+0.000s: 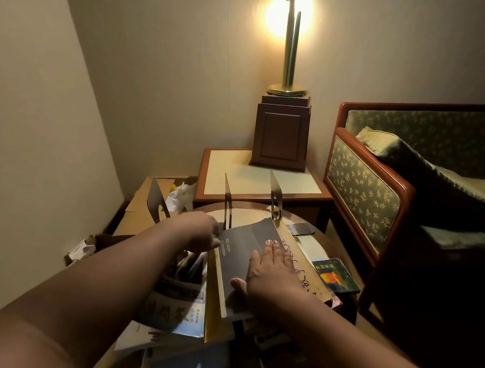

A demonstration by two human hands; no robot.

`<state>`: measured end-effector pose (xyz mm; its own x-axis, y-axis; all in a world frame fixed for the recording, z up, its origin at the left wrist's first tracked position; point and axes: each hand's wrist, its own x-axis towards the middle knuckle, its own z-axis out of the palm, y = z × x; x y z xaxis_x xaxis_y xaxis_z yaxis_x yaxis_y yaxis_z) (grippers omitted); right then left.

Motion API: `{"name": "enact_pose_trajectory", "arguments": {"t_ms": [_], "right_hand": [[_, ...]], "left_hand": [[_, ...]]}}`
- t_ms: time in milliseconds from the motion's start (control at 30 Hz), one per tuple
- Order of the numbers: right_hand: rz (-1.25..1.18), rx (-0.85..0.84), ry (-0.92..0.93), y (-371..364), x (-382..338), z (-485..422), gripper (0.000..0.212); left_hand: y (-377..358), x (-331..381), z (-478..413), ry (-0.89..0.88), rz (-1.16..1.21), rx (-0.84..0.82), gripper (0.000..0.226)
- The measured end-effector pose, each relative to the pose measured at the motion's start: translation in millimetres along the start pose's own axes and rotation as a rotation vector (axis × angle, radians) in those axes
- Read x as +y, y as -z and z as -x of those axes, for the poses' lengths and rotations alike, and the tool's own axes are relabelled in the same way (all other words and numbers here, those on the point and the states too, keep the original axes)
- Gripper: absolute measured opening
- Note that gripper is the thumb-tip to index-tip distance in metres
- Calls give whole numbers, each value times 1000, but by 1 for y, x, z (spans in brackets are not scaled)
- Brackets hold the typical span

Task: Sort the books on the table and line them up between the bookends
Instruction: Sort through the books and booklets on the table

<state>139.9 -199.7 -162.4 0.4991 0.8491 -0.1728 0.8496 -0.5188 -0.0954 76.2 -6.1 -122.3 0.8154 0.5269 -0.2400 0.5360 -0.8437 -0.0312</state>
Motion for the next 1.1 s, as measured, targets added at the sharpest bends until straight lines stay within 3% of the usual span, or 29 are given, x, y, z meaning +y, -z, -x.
{"name": "enact_pose_trajectory", "arguments": {"t_ms": [200, 300, 433, 667, 733, 867, 1100], "right_hand": [[-3, 21, 56, -8, 9, 1, 84], [-3, 36, 90, -10, 13, -1, 87], [-35, 40, 161, -9, 18, -4, 114], [-61, 20, 293, 5, 28, -1, 96], [-57, -16, 257, 7, 26, -2, 92], [-23, -64, 141, 10, 6, -5, 62], [-92, -55, 91, -7, -26, -6, 79]], "left_hand": [[-7, 1, -11, 60, 283, -135, 74], [-6, -3, -13, 82, 342, -158, 76], [0, -12, -15, 111, 373, -92, 68], [13, -40, 0, 42, 609, -171, 80], [12, -43, 5, 27, 591, -164, 74], [1, -39, 11, 72, 554, -190, 61], [-12, -30, 26, 225, 297, -354, 73]]}}
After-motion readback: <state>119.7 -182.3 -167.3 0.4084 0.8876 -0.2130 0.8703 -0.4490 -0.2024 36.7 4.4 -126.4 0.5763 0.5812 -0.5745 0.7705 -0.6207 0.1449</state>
